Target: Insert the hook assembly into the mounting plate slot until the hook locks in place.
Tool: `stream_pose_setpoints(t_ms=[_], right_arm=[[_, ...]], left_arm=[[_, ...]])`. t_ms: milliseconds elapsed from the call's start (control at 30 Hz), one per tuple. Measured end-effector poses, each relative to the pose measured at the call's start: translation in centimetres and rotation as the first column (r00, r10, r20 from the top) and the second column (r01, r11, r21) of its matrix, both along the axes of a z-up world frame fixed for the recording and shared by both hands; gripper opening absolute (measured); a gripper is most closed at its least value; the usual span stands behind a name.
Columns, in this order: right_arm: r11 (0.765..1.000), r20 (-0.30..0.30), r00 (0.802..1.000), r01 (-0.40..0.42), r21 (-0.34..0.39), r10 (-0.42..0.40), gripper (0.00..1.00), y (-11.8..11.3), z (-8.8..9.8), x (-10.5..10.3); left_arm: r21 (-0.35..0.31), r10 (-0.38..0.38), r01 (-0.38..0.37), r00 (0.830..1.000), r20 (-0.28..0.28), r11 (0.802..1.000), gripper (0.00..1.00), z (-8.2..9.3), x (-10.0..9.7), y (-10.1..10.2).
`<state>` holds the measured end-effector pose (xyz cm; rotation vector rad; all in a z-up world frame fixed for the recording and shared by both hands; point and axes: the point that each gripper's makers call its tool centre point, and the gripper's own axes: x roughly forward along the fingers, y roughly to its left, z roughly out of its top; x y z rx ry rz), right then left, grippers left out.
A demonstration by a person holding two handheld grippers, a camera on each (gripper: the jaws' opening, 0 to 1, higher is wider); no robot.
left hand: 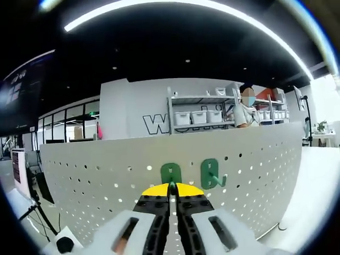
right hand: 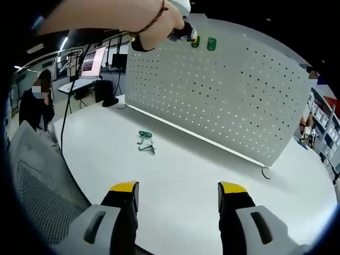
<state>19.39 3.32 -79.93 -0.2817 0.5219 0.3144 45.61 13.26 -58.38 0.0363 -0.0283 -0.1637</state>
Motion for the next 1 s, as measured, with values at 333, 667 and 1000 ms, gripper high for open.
stream_pose_setpoints(t_ms=[333,667,1000], right_arm=[[1.0,-0.004,1.0,0.006,-0.013,-0.006,0.58,-0.2,-0.2,0.0],[1.0,-0.004,1.0,0.011,-0.014,-0.011,0.58,-0.4,-0.1,0.0],[1.0,0.001,1.0,0.019,-0.009,-0.019,0.58,-0.4,0.0,0.0]], left_arm=[[-0.032,-0.054,0.052,0.998,-0.041,0.998,0.14,0.5,-0.6,-0.1],[-0.016,-0.098,0.097,0.994,-0.057,0.995,0.3,1.0,-3.7,3.2],[-0.047,-0.12,0.114,0.977,-0.173,0.992,0.43,-2.7,-6.7,6.4]])
